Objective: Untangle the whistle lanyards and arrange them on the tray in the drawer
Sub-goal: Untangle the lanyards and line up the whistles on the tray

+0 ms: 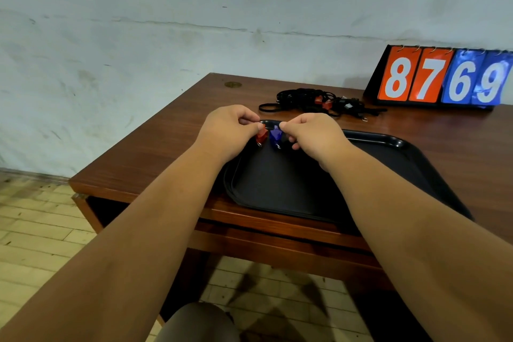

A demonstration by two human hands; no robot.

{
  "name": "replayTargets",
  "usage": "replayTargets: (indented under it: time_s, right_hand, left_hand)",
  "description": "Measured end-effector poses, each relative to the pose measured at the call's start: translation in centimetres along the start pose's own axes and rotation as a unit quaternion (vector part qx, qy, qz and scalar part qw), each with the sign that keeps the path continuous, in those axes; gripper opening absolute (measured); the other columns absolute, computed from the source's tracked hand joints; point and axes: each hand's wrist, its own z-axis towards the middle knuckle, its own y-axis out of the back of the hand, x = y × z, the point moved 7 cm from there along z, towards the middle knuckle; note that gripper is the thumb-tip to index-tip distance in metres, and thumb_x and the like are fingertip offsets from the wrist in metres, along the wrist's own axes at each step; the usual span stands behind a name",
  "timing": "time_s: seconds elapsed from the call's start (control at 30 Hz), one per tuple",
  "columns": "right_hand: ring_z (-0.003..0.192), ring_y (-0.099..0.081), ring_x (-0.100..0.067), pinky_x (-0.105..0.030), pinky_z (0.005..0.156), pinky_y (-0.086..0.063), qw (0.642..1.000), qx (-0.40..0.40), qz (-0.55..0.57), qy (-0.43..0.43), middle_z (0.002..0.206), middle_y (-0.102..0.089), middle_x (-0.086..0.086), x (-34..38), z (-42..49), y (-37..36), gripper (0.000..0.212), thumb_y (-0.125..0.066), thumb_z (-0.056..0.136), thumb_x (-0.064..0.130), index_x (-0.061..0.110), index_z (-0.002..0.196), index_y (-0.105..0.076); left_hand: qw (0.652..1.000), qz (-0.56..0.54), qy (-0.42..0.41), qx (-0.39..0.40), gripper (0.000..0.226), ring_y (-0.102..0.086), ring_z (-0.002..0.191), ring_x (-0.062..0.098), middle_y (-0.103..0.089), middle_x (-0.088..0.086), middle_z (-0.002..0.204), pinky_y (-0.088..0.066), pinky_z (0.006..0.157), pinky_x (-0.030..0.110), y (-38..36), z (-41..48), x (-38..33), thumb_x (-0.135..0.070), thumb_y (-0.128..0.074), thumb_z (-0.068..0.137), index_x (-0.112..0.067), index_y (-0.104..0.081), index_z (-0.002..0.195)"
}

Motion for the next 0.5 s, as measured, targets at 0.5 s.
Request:
replayTargets:
  time_s: [0.5]
  right_hand:
    - [0.097, -0.075, -0.019, -0.030, 0.079, -0.064, 0.992, 0.100, -0.077, 0.002, 0.106, -0.077, -0.003, 1.5, -1.3, 1.7, 0.021, -0.077, 0.098, 0.016, 0.018, 0.119, -0.079]
  left_hand:
    - [0.995, -0.077, 0.054, -0.030, 0.020, -0.069, 0.101, 0.006, -0.073, -0.013, 0.111, -0.050, 0.075, 0.019, 1.4, -1.1, 0.5, -0.023, -0.064, 0.102, -0.033, -0.076, 0.116]
